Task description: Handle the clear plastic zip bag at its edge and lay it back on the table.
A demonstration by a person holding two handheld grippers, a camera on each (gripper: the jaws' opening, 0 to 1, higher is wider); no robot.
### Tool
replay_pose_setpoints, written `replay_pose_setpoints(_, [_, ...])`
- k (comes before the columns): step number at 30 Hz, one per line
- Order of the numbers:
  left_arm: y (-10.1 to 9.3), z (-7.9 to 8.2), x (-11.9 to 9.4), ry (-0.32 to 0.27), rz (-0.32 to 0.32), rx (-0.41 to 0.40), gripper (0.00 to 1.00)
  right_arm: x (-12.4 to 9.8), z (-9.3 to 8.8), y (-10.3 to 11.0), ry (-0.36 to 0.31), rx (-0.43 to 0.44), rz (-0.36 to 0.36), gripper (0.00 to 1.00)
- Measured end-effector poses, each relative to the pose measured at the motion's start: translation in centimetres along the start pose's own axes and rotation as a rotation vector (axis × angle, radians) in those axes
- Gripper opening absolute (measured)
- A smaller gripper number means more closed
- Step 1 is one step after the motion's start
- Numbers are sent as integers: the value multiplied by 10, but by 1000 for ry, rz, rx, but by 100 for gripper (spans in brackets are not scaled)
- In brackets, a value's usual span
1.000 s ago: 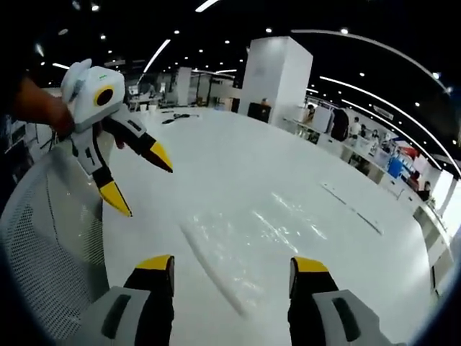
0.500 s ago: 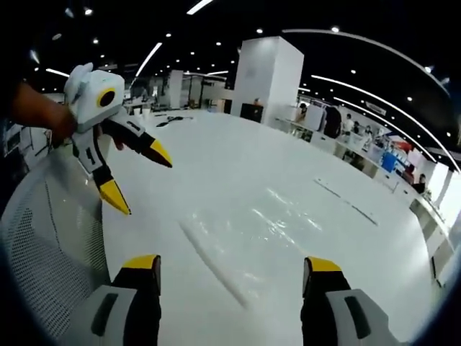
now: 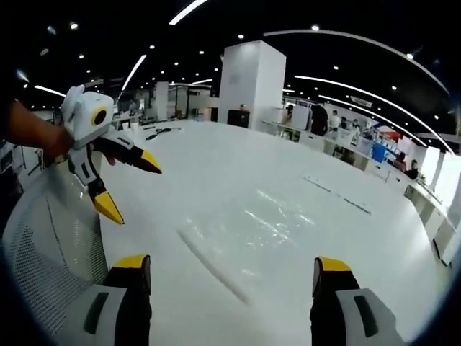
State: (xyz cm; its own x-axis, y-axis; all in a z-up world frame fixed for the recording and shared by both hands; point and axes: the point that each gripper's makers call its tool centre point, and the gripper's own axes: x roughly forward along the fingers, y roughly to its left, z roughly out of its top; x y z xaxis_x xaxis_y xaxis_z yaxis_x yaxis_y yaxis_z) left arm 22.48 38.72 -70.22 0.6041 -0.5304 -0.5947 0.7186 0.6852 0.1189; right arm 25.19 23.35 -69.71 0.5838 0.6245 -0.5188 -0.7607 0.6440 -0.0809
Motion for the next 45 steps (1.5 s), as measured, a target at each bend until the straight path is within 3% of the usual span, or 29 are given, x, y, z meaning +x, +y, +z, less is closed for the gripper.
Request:
replay_pose_setpoints(17, [7,1,-9,-109,19,-142,92,-14,-8,-1,-34,52,-27,100])
replay_pose_setpoints(26, [1,-5,-16,-128,19,-173,96,-23,-5,5,-55,72,-36,100])
replay_pose_setpoints(40, [-4,2,-22,-179,28,-207,99,-45,0,11,-87,100,-44,100])
replay_pose_setpoints(45, [-8,1,-20,-169,22,-190,99,-51,-3,12,-91,129,-47,100])
